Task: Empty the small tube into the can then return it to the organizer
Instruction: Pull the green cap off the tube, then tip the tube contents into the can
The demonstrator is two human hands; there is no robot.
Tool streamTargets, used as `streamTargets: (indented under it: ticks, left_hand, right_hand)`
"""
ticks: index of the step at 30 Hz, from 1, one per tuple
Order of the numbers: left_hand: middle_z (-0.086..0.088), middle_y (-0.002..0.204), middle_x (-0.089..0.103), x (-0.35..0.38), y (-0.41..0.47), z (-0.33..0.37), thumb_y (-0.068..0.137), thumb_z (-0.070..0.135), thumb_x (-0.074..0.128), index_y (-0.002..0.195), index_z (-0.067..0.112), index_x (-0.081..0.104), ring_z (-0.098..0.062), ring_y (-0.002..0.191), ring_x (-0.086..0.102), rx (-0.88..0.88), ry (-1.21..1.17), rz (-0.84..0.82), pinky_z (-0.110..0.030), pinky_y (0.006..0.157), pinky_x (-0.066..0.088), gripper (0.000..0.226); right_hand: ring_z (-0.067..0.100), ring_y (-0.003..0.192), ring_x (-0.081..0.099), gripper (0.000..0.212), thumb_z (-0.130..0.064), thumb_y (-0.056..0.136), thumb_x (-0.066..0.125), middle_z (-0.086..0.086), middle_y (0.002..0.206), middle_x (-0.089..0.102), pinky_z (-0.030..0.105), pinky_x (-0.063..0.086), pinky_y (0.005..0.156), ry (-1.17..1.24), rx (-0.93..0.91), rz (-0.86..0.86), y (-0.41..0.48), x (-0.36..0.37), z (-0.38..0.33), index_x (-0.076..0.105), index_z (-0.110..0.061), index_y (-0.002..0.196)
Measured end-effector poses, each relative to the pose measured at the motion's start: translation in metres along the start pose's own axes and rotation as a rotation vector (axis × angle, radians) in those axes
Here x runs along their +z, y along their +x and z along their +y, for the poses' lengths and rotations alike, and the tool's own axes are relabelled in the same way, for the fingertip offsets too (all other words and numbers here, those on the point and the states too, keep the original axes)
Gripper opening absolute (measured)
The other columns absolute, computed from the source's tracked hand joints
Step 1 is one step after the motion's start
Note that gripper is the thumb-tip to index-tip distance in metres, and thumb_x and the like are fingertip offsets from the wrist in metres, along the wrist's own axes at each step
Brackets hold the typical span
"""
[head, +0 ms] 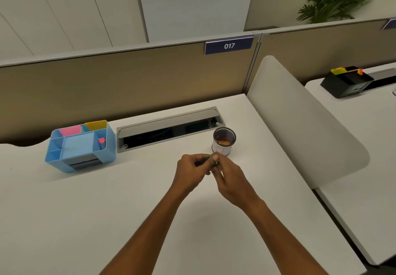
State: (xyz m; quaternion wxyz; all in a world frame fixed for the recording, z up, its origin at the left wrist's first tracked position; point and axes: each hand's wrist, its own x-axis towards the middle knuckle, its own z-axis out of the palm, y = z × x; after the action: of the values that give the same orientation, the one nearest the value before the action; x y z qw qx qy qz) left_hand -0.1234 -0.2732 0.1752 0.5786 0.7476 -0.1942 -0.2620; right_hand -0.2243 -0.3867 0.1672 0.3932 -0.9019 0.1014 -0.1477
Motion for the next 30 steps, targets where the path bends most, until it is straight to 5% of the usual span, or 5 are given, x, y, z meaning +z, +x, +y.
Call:
streamTargets:
  ticks: [8,15,21,24,30]
  left_hand:
    - [0.003,0.076,0.079,0.012,0.007,0.004,0.089,0.046,0.068,0.095,0.019,0.083,-0.017,0.074,0.074,-0.034,-0.009,0.018,-0.025,0.069,0.061,0.031]
    - [0.002,0.084,0.08,0.015,0.023,0.007,0.087,0.046,0.069,0.094,0.023,0.082,-0.019,0.077,0.075,-0.078,-0.012,0.024,-0.031,0.075,0.064,0.027]
    - [-0.005,0.093,0.081,0.014,0.035,0.009,0.091,0.033,0.07,0.096,0.015,0.081,-0.024,0.09,0.077,-0.207,-0.355,0.073,-0.033,0.082,0.062,0.022]
    - [-0.012,0.102,0.079,0.01,0.043,0.005,0.09,0.026,0.071,0.102,0.015,0.078,-0.029,0.095,0.075,-0.262,-0.488,0.154,-0.032,0.081,0.062,0.017]
    - [-0.018,0.115,0.073,0.0,0.054,-0.012,0.091,0.016,0.07,0.115,0.005,0.072,-0.031,0.102,0.073,-0.338,-0.575,0.234,-0.042,0.094,0.059,0.027]
  right_hand:
    - [0.013,0.077,0.07,0.023,-0.019,0.1,0.054,0.0,0.1,0.074,0.012,0.055,0.068,-0.093,-0.036,0.139,0.002,0.005,0.017,0.057,-0.014,0.122]
    - [0.015,0.078,0.074,0.043,-0.027,0.096,0.061,0.004,0.097,0.079,0.003,0.049,0.074,-0.042,-0.023,0.218,0.012,0.011,0.033,0.056,-0.01,0.135]
    - [0.006,0.093,0.071,0.042,-0.017,0.093,0.068,-0.012,0.103,0.068,0.022,0.061,0.075,0.438,0.214,0.223,0.028,0.011,0.038,0.044,-0.013,0.127]
    - [0.012,0.069,0.06,0.031,-0.018,0.09,0.064,0.01,0.103,0.067,0.025,0.053,0.06,0.587,0.369,0.267,0.037,0.005,0.046,0.047,-0.015,0.116]
    - [0.026,0.096,0.067,0.02,-0.019,0.096,0.064,0.005,0.117,0.061,0.023,0.06,0.073,0.3,0.4,0.377,0.065,-0.01,0.074,0.063,-0.016,0.117]
